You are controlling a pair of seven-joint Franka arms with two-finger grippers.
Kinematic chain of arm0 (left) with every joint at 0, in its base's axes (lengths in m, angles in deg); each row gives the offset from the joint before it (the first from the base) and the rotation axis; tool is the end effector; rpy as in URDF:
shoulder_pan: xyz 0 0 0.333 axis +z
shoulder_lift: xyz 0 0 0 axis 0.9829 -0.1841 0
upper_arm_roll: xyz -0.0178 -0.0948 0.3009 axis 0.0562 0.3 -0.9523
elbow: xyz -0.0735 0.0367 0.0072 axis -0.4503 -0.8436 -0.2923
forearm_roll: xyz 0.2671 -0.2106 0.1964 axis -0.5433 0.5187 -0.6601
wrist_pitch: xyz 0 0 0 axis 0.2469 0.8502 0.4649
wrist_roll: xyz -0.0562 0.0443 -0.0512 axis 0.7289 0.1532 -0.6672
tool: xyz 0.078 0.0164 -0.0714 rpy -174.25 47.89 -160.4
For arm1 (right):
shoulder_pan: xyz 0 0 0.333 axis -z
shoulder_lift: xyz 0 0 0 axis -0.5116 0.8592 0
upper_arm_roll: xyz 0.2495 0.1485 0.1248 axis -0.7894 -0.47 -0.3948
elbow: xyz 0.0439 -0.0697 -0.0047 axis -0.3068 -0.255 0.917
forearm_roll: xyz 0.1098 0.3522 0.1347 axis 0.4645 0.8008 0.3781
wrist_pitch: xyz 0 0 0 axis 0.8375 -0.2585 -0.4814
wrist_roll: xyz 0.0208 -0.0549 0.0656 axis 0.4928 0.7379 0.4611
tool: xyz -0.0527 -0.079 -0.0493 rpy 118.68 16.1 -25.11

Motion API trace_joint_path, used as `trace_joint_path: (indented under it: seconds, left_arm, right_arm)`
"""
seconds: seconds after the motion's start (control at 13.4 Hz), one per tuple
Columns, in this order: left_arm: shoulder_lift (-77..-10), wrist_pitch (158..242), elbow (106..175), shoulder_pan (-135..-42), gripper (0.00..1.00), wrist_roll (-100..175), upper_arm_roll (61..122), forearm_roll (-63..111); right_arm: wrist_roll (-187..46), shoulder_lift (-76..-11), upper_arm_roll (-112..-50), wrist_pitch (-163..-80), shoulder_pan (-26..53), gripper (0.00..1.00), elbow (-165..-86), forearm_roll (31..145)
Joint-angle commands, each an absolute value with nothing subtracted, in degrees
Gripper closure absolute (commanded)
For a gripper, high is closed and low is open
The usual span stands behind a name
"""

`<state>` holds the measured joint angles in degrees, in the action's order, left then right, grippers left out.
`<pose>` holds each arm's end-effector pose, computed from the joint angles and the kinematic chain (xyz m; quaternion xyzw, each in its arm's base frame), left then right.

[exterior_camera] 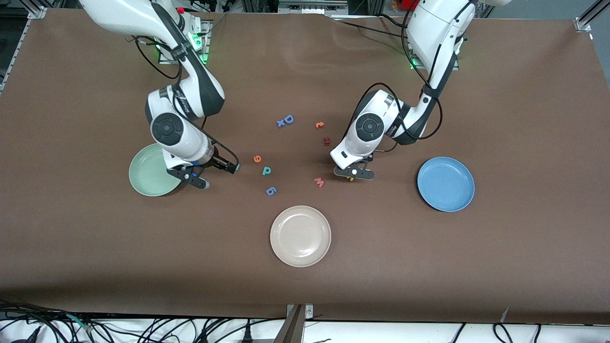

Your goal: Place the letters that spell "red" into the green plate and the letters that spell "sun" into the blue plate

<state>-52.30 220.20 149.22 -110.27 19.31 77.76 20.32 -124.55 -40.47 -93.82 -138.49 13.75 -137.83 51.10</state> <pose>0.5092 -0.3597 0.1777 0.9961 -0.0553 -0.0652 0.0205 0.5601 0.2510 0.2417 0.9738 -0.2216 -0.0517 0.0003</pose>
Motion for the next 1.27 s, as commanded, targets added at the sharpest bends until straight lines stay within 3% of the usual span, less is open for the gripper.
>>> trace_joint_path:
  seconds: [0.0, 0.37, 0.45, 0.75, 0.82, 0.9, 1.19]
  left_arm:
    - [-48.0, 214.7, 149.2, -110.2, 0.85, 18.8, 77.1, 20.3]
    - [-41.7, 203.6, 148.8, -104.5, 0.83, 28.2, 77.0, 20.2]
    - [-41.1, 202.1, 148.8, -102.7, 0.83, 30.4, 76.9, 20.2]
    - [-40.5, 200.4, 149.0, -96.0, 0.83, 41.8, 77.1, 14.7]
    - [-40.8, 200.5, 149.3, -94.6, 0.83, 44.0, 77.0, 13.2]
    - [-41.1, 200.6, 149.5, -92.2, 0.83, 46.5, 77.0, 11.7]
    - [-42.6, 202.0, 149.6, -85.6, 0.82, 56.3, 77.1, 10.8]
  right_arm:
    - [-129.0, -37.1, -93.5, -142.8, 11.4, 0.01, -137.7, 51.6]
    - [-129.2, -34.1, -93.4, -147.6, 11.0, 0.05, -139.5, 51.4]
    - [-129.1, -34.0, -93.4, -148.2, 11.0, 0.10, -139.9, 51.4]
    - [-129.2, -33.7, -93.4, -148.2, 11.1, 0.52, -139.8, 51.4]
    - [-129.2, -33.7, -93.4, -148.2, 11.1, 0.55, -139.8, 51.4]
    - [-129.2, -33.7, -93.4, -148.1, 11.1, 0.65, -139.8, 51.4]
    - [-129.2, -33.7, -93.4, -148.1, 11.1, 0.69, -139.9, 51.4]
